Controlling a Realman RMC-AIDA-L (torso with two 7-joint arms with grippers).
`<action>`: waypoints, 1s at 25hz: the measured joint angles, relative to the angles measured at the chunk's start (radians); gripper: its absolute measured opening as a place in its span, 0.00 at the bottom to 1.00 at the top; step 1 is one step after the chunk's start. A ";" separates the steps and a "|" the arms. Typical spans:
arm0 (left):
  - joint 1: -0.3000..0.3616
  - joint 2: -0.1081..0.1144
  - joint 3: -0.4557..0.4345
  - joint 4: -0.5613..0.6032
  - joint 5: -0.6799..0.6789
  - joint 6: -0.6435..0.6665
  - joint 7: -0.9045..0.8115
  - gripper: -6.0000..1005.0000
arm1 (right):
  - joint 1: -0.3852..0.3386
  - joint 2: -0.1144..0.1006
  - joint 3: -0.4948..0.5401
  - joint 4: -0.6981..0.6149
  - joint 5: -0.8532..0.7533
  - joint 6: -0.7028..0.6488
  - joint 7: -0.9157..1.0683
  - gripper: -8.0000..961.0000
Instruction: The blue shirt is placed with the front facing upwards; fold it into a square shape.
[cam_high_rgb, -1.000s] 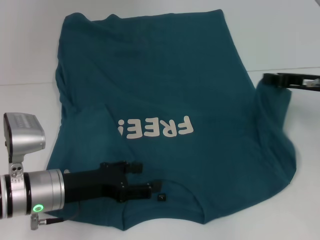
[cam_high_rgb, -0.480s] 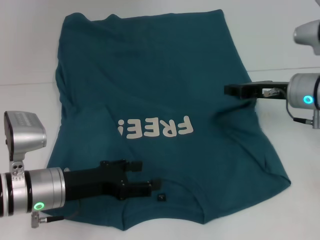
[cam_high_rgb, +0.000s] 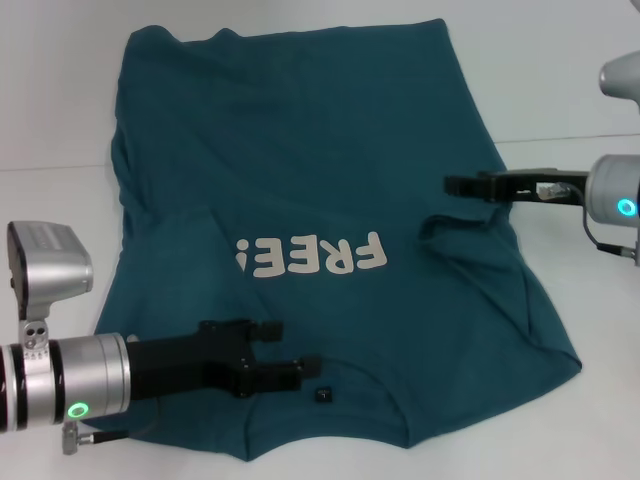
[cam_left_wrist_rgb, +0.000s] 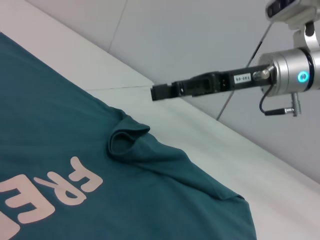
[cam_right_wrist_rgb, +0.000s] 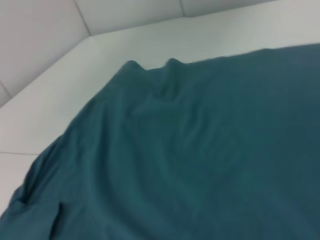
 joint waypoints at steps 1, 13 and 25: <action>0.000 0.000 0.000 0.000 0.000 0.000 0.000 0.87 | -0.005 -0.003 0.000 0.003 -0.001 0.000 0.010 0.45; -0.001 0.000 0.002 0.000 0.002 -0.001 -0.001 0.87 | -0.072 -0.010 0.000 0.027 0.002 -0.045 0.084 0.84; -0.001 0.000 0.006 0.000 0.007 -0.001 -0.001 0.87 | -0.109 -0.004 0.010 0.043 0.004 -0.049 0.088 0.85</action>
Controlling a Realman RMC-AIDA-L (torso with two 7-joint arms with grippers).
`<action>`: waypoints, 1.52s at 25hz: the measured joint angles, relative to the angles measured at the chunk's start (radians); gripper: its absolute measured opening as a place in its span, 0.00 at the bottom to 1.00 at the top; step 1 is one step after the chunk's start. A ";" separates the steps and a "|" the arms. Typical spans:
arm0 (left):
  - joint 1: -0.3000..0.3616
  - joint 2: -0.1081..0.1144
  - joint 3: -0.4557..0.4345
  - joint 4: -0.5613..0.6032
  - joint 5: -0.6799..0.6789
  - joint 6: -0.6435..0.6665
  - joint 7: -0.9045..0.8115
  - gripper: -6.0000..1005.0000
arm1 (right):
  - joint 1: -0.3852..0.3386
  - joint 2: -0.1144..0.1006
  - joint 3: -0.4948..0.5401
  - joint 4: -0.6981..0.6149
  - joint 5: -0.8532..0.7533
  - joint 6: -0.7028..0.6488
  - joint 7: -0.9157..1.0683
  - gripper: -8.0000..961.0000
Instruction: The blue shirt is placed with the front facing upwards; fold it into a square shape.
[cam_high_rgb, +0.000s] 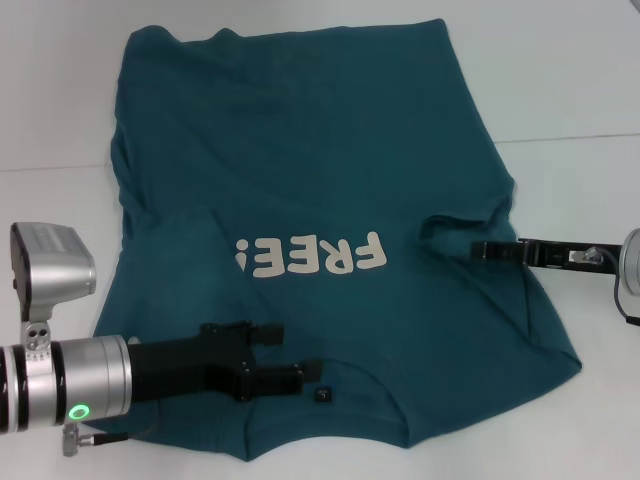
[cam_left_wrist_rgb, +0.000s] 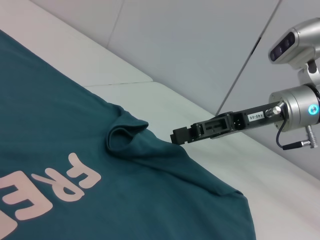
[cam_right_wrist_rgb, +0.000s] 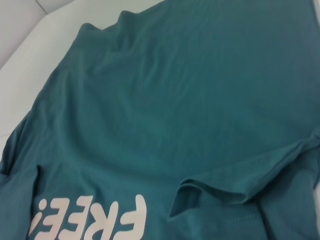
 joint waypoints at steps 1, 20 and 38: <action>0.000 0.000 0.001 0.000 0.000 0.000 0.000 0.87 | 0.000 0.001 0.000 0.003 0.000 0.000 -0.003 0.85; -0.006 0.000 0.001 0.002 -0.006 0.000 0.003 0.87 | 0.055 0.021 -0.009 0.040 0.062 -0.098 -0.059 0.85; -0.009 0.000 0.002 0.002 -0.007 0.000 0.004 0.87 | 0.067 -0.022 -0.006 0.037 0.013 0.034 0.052 0.85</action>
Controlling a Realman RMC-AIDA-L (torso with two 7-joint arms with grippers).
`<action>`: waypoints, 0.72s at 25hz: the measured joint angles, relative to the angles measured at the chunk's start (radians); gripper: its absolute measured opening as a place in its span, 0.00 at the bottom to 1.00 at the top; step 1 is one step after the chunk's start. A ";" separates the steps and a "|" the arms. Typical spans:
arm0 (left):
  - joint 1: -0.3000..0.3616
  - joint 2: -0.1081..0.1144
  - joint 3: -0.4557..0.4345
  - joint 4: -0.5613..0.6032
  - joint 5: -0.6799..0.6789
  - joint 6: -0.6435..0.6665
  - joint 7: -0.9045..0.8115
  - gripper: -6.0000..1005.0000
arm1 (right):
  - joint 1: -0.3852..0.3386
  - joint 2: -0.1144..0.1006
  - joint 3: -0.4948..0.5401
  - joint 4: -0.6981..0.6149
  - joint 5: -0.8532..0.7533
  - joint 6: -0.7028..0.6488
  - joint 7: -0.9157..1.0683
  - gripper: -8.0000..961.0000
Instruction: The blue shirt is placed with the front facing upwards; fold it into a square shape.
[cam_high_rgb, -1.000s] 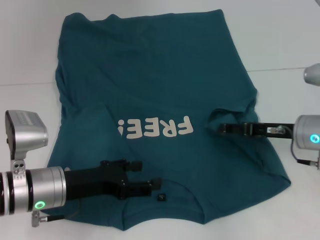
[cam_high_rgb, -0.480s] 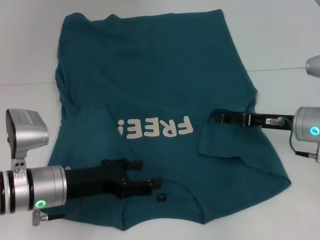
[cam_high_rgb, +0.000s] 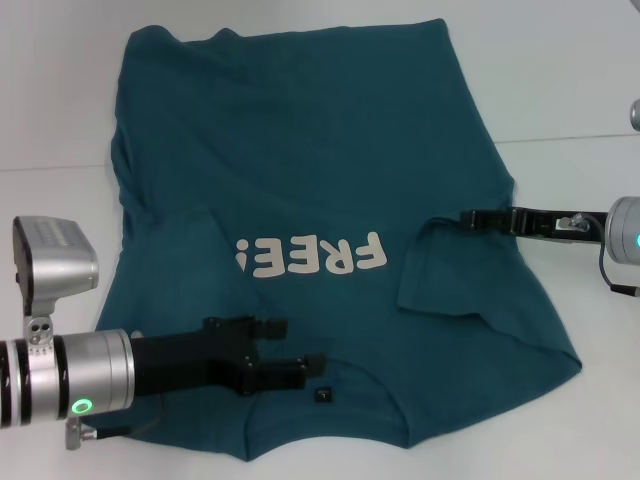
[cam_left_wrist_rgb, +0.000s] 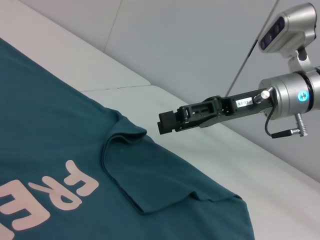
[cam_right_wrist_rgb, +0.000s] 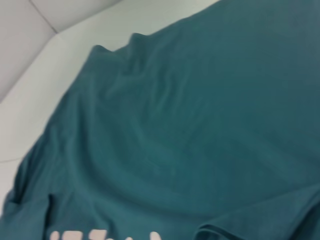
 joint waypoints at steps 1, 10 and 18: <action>0.000 0.000 0.000 0.000 0.000 0.000 0.000 0.87 | 0.003 0.000 0.000 0.000 -0.010 0.004 0.008 0.85; -0.005 0.000 0.000 0.000 0.000 0.000 0.001 0.87 | 0.035 0.013 -0.001 0.007 -0.077 0.061 0.045 0.85; -0.007 0.000 0.000 0.003 0.000 0.000 0.001 0.87 | 0.063 0.018 -0.015 0.062 -0.088 0.129 0.033 0.85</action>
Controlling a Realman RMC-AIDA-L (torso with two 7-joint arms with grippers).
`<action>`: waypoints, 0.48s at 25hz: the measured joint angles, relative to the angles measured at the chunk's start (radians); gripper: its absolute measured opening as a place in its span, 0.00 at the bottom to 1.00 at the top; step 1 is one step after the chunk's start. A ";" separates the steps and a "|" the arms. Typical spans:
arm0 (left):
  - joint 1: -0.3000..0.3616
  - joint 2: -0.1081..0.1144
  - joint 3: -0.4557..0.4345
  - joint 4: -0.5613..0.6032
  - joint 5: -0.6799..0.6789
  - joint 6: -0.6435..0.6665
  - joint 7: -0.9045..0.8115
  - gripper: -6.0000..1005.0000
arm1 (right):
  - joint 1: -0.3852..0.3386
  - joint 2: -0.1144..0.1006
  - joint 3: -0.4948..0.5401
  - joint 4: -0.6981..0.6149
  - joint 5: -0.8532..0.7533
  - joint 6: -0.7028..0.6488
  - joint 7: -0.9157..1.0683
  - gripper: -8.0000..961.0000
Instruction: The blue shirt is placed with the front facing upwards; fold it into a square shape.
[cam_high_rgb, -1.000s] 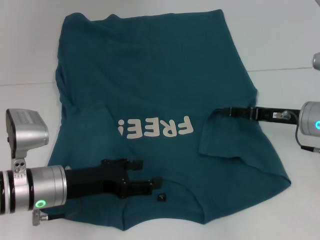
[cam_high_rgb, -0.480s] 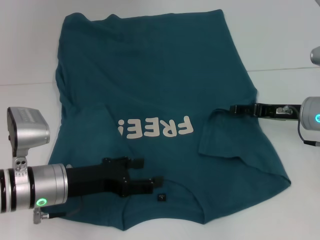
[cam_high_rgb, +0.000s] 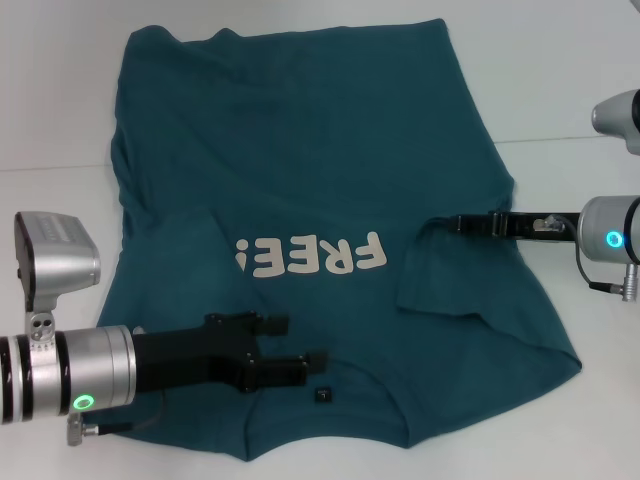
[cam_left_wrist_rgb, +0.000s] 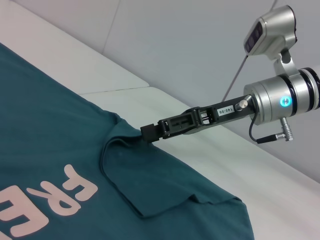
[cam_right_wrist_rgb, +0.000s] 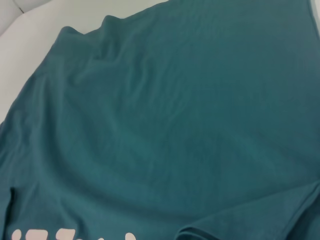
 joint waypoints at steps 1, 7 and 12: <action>0.000 0.000 0.000 0.000 0.000 0.000 0.000 0.87 | 0.002 0.002 -0.006 0.002 0.000 0.009 0.000 0.85; 0.000 0.000 0.000 -0.001 0.000 0.000 0.000 0.87 | 0.015 0.013 -0.015 0.005 0.000 0.052 -0.001 0.85; 0.000 0.000 -0.004 -0.002 0.000 0.000 0.001 0.87 | 0.026 0.024 -0.030 0.013 0.010 0.099 -0.012 0.85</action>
